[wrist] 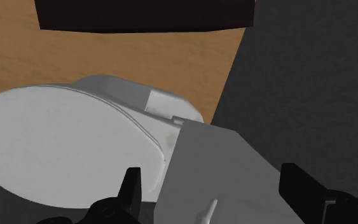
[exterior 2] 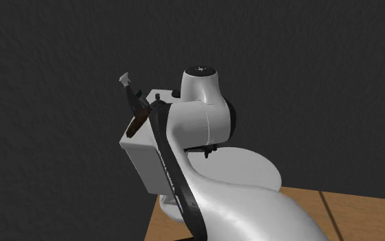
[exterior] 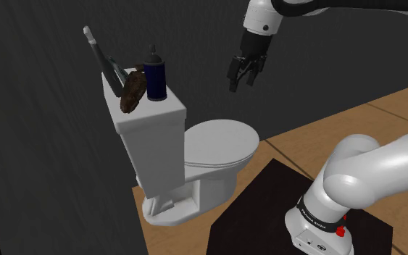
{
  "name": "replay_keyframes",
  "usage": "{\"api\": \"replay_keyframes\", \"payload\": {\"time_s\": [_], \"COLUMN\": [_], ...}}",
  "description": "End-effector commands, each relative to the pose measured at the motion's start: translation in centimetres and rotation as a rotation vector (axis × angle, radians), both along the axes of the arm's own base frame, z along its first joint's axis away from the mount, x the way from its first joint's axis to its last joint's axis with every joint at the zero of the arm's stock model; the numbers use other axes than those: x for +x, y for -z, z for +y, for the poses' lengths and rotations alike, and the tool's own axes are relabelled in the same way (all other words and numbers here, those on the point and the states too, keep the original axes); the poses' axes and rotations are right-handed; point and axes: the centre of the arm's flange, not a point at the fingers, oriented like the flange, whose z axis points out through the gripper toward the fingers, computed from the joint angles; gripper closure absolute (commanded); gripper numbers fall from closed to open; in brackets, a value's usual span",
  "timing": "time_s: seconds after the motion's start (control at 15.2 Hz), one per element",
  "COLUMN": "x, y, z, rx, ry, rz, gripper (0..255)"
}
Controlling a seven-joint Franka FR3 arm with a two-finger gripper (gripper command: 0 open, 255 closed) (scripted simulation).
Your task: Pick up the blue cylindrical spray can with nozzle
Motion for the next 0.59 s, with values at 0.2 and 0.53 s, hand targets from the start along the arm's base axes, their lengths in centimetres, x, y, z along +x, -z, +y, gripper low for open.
{"api": "replay_keyframes", "payload": {"time_s": [0.2, 0.53], "x": [4.7, 9.1], "y": [-0.4, -1.1], "z": [2.0, 4.1], "rx": [-0.002, -0.004], "ry": [0.004, 0.009], "rz": [-0.119, -0.234], "gripper": [0, 0]}}
